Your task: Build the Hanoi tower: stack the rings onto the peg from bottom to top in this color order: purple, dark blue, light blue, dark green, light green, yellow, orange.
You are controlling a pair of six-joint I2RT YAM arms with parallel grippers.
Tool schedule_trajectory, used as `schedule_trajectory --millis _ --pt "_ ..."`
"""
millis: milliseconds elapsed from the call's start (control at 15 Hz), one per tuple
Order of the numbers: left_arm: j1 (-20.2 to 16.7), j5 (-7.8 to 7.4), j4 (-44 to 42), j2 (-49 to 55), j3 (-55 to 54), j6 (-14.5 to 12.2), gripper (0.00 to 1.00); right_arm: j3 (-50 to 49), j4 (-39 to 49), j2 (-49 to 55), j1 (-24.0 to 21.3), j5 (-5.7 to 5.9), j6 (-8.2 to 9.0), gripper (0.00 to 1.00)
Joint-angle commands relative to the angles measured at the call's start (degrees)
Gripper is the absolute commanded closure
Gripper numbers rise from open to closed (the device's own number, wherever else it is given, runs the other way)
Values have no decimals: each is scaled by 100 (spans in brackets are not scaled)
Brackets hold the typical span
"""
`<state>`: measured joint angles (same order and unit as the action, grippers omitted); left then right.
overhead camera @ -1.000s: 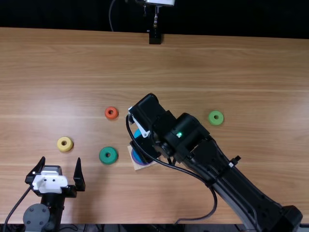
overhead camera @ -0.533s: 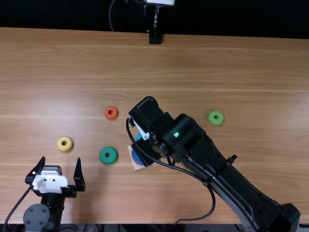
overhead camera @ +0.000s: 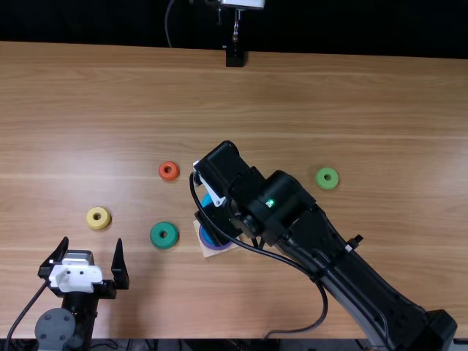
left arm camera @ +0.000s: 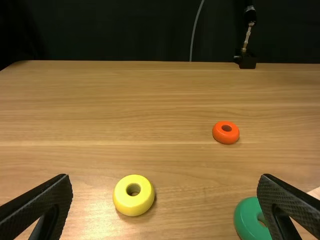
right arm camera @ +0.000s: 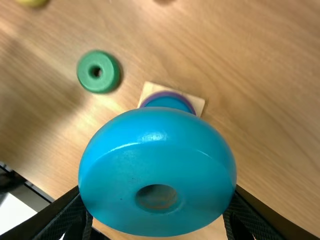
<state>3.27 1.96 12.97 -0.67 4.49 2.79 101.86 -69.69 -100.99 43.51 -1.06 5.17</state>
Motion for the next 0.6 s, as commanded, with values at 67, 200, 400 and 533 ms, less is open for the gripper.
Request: schedule_trajectory --millis 67,200,400,533 --pt "-46 26 84 67 -282 -89 0 202 2 -44 18 -31 -11 100" --pt "-46 26 95 67 -282 -89 0 167 -9 -44 18 -31 -21 100" --pt "-54 26 95 67 -282 -89 0 158 -9 -52 26 -31 -32 100" --pt "-54 26 95 67 -282 -89 0 132 -9 -79 35 -21 -32 100"
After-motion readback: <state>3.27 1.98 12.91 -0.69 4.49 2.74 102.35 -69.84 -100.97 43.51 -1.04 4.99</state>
